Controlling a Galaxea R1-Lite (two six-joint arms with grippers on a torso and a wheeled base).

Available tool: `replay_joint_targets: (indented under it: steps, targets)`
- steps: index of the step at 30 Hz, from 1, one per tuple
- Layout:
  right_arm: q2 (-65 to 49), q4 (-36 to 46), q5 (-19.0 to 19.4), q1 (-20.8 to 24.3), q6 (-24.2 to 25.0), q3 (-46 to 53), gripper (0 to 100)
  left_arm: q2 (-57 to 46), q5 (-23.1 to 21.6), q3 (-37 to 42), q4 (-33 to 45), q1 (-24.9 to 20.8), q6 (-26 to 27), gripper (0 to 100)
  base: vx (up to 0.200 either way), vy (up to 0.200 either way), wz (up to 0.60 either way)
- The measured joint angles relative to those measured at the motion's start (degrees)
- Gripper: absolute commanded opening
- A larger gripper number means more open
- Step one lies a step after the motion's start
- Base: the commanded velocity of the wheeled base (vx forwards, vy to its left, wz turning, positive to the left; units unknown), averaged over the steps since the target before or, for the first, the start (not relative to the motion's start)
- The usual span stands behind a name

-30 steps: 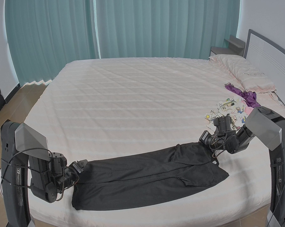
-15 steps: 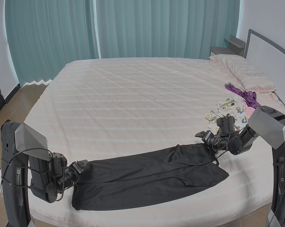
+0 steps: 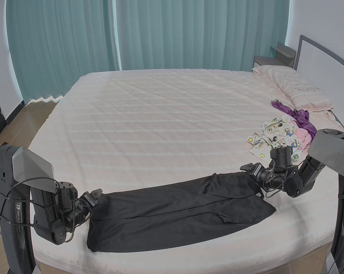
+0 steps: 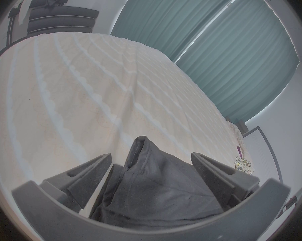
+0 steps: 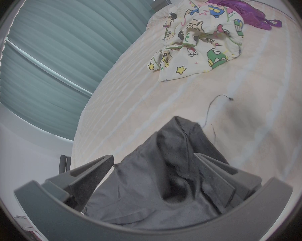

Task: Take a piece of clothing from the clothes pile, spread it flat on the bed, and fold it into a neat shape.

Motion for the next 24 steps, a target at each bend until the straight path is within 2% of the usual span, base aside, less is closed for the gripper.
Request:
replay_joint_targets:
  steps: [7, 12, 19, 23, 24]
  targets:
    - [0.15, -2.36, 0.17, -0.11, 0.50, 2.82, 100, -2.67, -0.16, 2.16, 0.02, -0.34, -0.17, 100, -0.200, 0.000, 0.00]
    - [0.41, -2.47, 0.20, -0.15, 1.69, 2.76, 100, -3.11, -0.40, 1.88, 0.02, -0.34, -0.09, 100, 0.000, 0.000, 0.00]
    - [0.63, -3.25, 0.22, -0.34, 2.17, 2.49, 100, -3.05, -0.40, -3.16, 0.07, -0.28, 0.20, 100, 0.000, 0.000, 0.00]
    - [0.89, -4.71, 0.22, -0.20, 2.19, 2.67, 100, -3.33, -0.27, -7.28, 4.95, -0.15, 0.55, 100, 0.000, 0.000, 0.00]
    - [1.00, -5.05, 0.20, -0.11, 2.17, 2.73, 100, -3.50, -0.13, -9.17, 8.40, -0.12, 0.66, 100, 0.000, 0.000, 0.00]
